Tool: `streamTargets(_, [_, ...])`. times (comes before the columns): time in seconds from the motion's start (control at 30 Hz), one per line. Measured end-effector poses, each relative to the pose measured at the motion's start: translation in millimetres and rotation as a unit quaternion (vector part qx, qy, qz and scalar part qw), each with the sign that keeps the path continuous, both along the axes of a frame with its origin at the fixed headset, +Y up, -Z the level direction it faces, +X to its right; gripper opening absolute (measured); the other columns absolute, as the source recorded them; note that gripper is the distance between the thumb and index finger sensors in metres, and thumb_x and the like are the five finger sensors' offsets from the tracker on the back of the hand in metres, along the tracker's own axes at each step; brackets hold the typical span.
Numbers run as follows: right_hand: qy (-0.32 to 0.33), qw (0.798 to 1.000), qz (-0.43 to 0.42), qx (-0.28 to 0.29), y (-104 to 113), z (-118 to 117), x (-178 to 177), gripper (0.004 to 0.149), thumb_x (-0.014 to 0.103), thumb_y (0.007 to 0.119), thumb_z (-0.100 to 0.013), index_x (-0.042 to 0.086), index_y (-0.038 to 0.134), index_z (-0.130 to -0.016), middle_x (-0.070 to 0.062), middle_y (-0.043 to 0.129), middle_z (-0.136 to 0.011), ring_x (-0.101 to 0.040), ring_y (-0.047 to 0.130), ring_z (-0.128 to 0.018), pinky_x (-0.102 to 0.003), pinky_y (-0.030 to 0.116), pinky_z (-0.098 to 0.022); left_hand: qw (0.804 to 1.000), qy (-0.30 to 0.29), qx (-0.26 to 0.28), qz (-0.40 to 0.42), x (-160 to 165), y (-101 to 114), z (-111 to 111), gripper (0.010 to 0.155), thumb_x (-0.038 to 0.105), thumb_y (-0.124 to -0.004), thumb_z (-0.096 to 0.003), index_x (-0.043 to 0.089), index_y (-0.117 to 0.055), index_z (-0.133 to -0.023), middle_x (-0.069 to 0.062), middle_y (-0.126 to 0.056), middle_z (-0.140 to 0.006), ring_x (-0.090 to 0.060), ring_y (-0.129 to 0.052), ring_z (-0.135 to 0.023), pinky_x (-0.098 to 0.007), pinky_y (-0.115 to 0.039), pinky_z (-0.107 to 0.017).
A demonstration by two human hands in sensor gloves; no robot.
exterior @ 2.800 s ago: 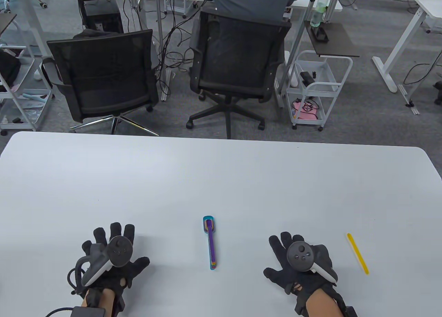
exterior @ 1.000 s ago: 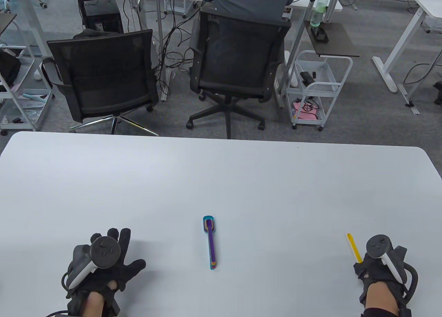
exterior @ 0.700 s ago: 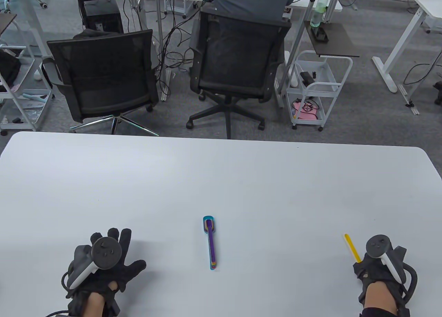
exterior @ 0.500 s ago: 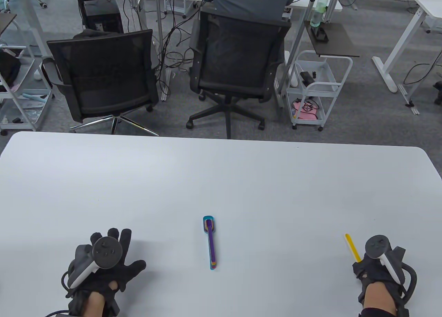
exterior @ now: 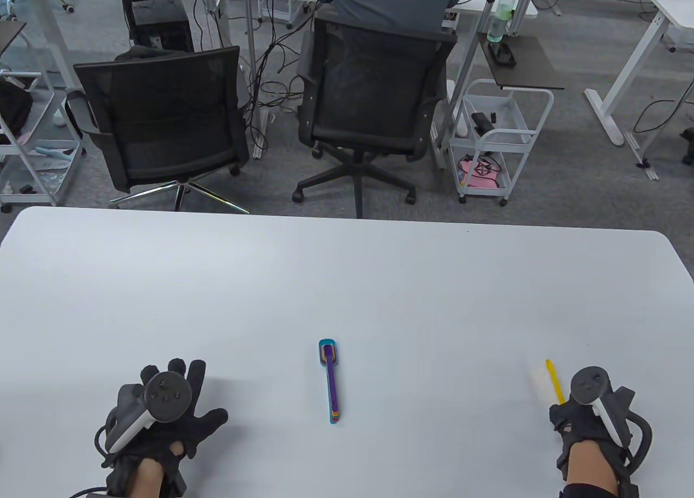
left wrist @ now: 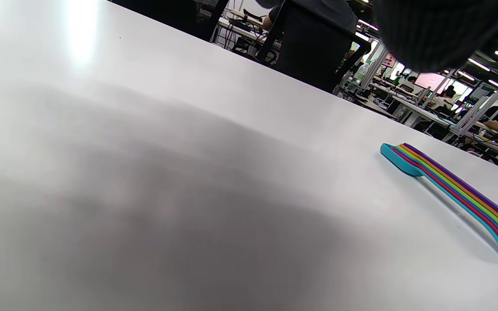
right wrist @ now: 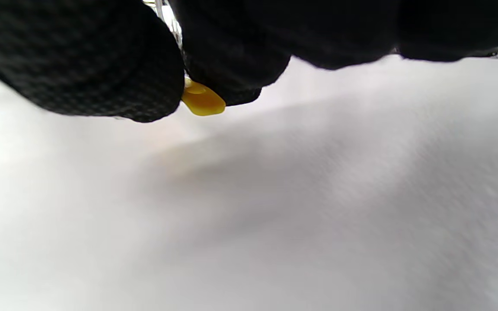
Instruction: Nest measuring spoons
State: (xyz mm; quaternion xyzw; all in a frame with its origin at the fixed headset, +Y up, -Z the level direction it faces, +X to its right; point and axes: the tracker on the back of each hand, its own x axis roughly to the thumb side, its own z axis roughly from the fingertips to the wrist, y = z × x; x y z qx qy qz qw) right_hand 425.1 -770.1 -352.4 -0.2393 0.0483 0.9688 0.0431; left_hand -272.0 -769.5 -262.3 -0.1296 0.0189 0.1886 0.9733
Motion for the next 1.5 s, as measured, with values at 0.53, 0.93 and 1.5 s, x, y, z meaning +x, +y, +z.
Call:
streamTargets(0.53, [0.068, 0.997, -0.033, 0.024, 29.8, -26.3, -158.5, 0.056, 0.049, 0.097, -0.034, 0.009, 0.091, -0.073, 0.004, 0.096, -0.038, -0.015, 0.093, -0.018, -0.047, 0.087, -0.025, 1.0, -0.007, 0.008, -0.001, 2.6, 5.0, 4.0, 0.105, 0.07, -0.079, -0.0431, 0.02, -0.027, -0.12, -0.025, -0.019, -0.126, -0.067, -0.005, -0.108, -0.084, -0.013, -0.064])
streamTargets(0.93, [0.11, 0.994, -0.018, 0.015, 30.8, -36.2, -256.1, 0.056, 0.05, 0.097, -0.033, 0.008, 0.092, -0.071, 0.005, 0.096, -0.036, -0.015, 0.094, -0.017, -0.047, 0.088, -0.024, 1.0, -0.009, 0.009, -0.001, 2.0, 4.6, 4.1, 0.105, 0.069, -0.08, -0.0433, 0.02, -0.028, -0.12, -0.025, -0.02, -0.125, -0.067, -0.006, -0.108, -0.084, -0.014, -0.064])
streamTargets(1.5, [0.092, 0.995, -0.024, -0.011, 28.2, -14.8, -334.8, 0.056, 0.049, 0.096, -0.034, 0.006, 0.093, -0.07, 0.003, 0.097, -0.035, -0.016, 0.095, -0.016, -0.049, 0.088, -0.024, 0.999, -0.027, 0.019, -0.003, 8.2, 7.9, 7.3, 0.104, 0.068, -0.08, -0.0436, 0.019, -0.031, -0.121, -0.026, -0.023, -0.126, -0.068, -0.01, -0.108, -0.084, -0.015, -0.064])
